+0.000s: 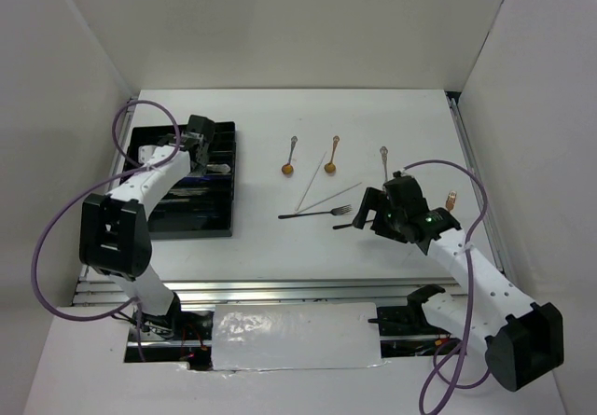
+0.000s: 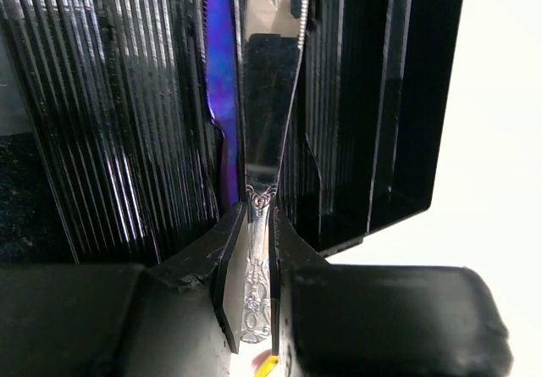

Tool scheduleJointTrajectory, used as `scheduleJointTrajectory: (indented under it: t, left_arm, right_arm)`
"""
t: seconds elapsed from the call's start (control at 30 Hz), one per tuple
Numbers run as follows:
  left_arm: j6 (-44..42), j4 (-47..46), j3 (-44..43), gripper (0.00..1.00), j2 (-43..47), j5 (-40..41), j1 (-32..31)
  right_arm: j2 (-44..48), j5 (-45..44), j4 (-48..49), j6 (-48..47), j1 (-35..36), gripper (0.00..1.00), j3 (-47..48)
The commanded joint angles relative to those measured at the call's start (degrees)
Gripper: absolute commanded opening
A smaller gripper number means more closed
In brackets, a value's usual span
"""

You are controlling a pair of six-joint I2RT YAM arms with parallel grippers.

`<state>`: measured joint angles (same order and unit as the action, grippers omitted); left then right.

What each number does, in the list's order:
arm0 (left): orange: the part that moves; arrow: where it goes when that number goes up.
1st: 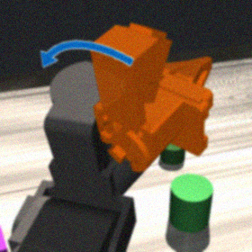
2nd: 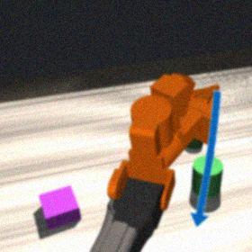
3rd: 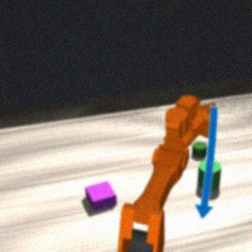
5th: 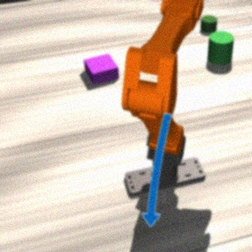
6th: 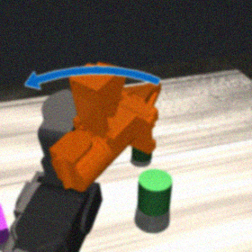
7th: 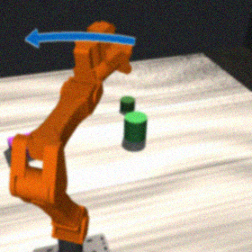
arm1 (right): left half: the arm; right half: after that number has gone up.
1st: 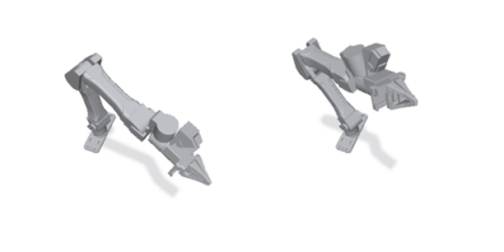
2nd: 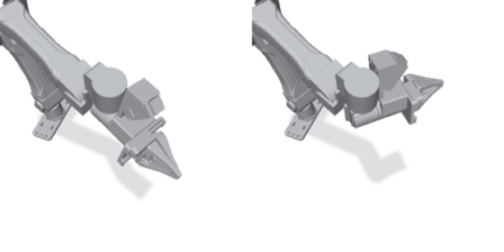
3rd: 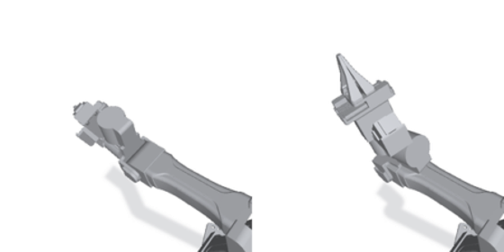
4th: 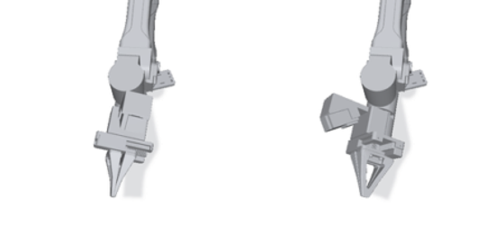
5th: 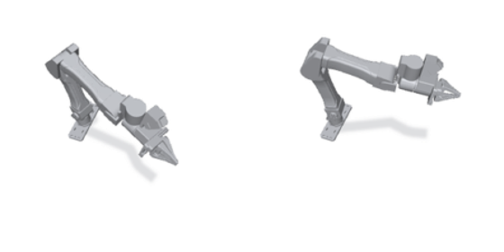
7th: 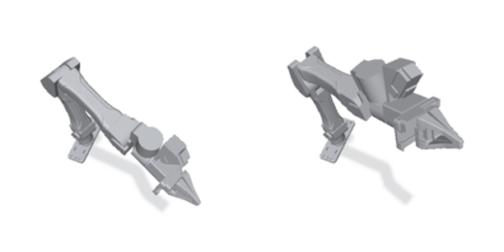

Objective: Sort the eating utensils into containers

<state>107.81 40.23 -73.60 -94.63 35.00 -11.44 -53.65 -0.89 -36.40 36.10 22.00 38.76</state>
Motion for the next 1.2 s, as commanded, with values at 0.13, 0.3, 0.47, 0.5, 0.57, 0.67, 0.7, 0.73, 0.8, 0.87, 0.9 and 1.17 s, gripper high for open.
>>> scheduleJointTrajectory:
  t: [0.13, 0.3, 0.47, 0.5, 0.57, 0.67, 0.7, 0.73, 0.8, 0.87, 0.9, 1.17]
  left_arm:
    - [7.32, 3.71, -2.16, 0.00, -3.89, 4.10, -0.60]
    - [7.77, 1.71, -1.98, 0.00, -5.48, 3.93, -0.25]
    - [6.72, 1.79, -3.65, 0.00, -7.41, 3.67, 0.80]
    - [6.36, 1.09, -3.57, 0.00, -7.41, 3.75, 0.89]
    - [6.27, 0.73, -3.39, 0.00, -7.67, 3.76, 1.42]
    - [5.31, -1.38, -3.47, 0.00, -8.46, 2.53, 2.21]
    - [4.78, -1.21, -3.74, 0.00, -8.81, 2.09, 2.30]
    - [4.87, -0.25, -4.78, 0.00, -9.60, 2.17, 2.48]
    - [4.52, 0.11, -5.32, 0.00, -10.05, 2.87, 2.48]
    - [3.47, -1.37, -4.89, 0.00, -10.22, 2.88, 2.83]
    - [3.20, -1.82, -4.71, 0.00, -10.40, 2.62, 3.00]
    - [0.74, -1.30, -6.64, 0.08, -12.94, 0.42, 3.79]
  right_arm:
    - [-1.72, -1.31, 0.63, -1.29, 0.50, 1.00, 2.28]
    - [-2.60, -1.49, 0.63, -1.91, 0.50, 1.00, 2.55]
    - [-3.48, -1.49, 0.98, -2.35, 0.41, 1.00, 2.55]
    - [-3.83, -1.40, 0.90, -2.43, 0.50, 1.00, 2.72]
    - [-4.18, -1.31, 1.24, -2.61, 0.50, 1.00, 2.81]
    - [-5.06, -0.96, 1.69, -2.79, 0.41, 1.00, 2.90]
    - [-5.32, -0.96, 1.69, -2.96, 0.50, 1.00, 3.07]
    - [-5.76, -0.96, 1.51, -2.96, 0.50, 1.00, 3.16]
    - [-6.12, -1.14, 1.34, -3.22, 0.50, 1.00, 3.60]
    - [-6.38, -1.40, 1.25, -3.40, 0.50, 1.00, 3.86]
    - [-6.38, -1.40, 1.25, -3.49, 0.50, 1.00, 3.86]
    - [-7.87, -0.96, 1.69, -3.31, 0.41, 1.00, 4.39]
